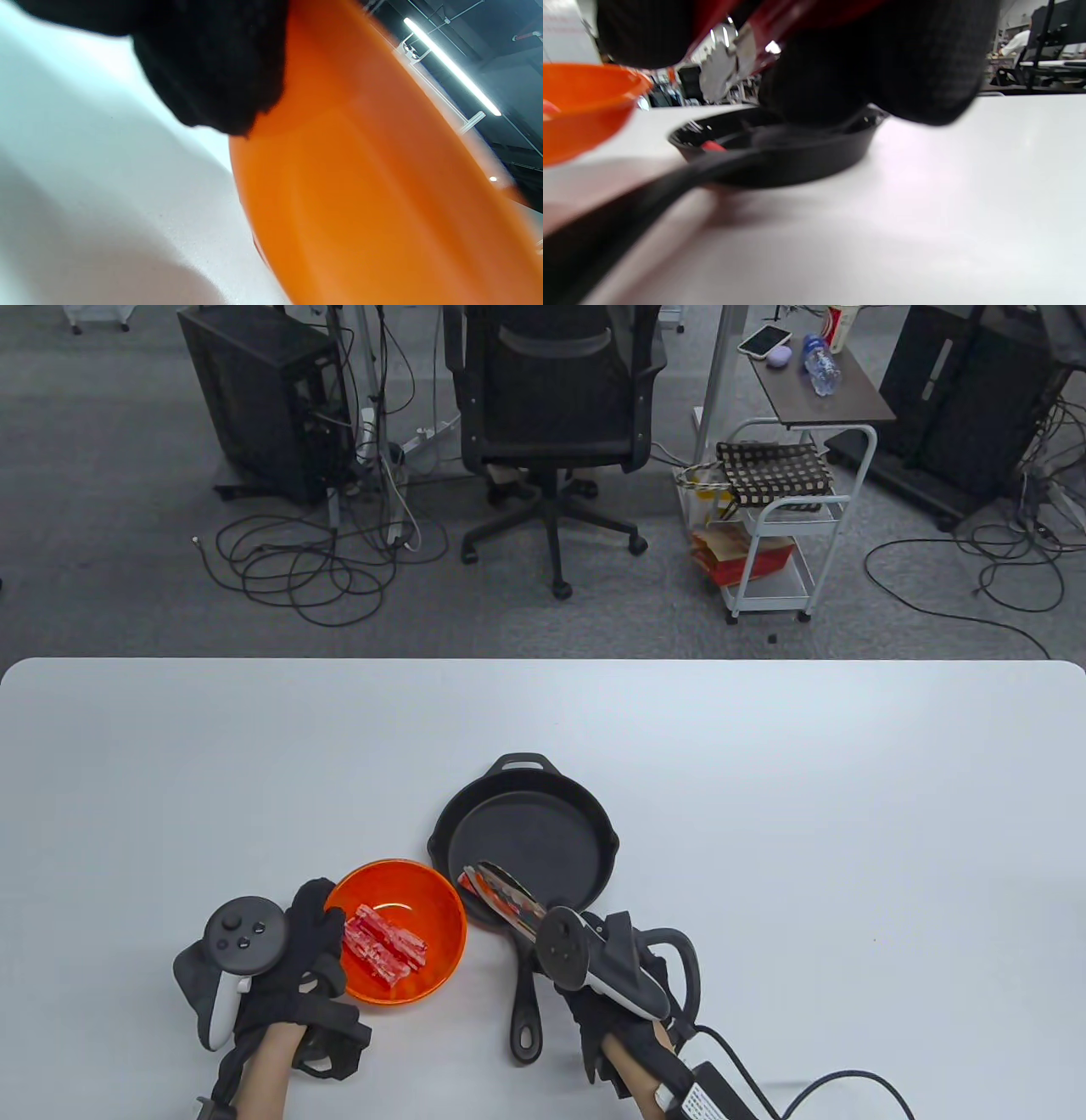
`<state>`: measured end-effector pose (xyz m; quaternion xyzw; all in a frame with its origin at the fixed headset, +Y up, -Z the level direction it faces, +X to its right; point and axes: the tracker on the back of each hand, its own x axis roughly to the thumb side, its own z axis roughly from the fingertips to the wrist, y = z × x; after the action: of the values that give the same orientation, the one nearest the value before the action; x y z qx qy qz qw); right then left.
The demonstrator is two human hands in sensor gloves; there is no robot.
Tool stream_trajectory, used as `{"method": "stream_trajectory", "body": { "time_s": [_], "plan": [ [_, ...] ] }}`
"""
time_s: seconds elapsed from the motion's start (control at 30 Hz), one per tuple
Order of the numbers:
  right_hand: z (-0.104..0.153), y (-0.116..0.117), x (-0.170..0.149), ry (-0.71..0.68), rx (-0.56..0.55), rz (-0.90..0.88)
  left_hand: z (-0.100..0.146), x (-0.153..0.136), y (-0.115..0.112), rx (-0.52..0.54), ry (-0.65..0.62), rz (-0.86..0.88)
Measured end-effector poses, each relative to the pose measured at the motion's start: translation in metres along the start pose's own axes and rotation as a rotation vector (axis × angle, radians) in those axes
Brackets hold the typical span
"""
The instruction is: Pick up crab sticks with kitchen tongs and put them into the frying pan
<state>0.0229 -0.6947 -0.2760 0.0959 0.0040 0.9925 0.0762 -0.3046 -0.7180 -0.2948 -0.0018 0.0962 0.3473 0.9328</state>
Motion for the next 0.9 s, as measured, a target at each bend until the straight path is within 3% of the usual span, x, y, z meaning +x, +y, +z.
{"method": "stream_trajectory", "body": {
  "time_s": [0.17, 0.4, 0.9],
  "plan": [
    [0.014, -0.007, 0.015, -0.091, -0.068, -0.022, 0.001, 0.001, -0.001, -0.006, -0.003, -0.001],
    [0.020, 0.004, 0.043, -0.204, -0.030, 0.036, 0.001, 0.001, -0.002, -0.008, -0.008, -0.003],
    [0.022, 0.015, 0.055, -0.240, 0.000, 0.086, 0.004, 0.006, -0.008, -0.029, -0.028, -0.026]
  ]
}}
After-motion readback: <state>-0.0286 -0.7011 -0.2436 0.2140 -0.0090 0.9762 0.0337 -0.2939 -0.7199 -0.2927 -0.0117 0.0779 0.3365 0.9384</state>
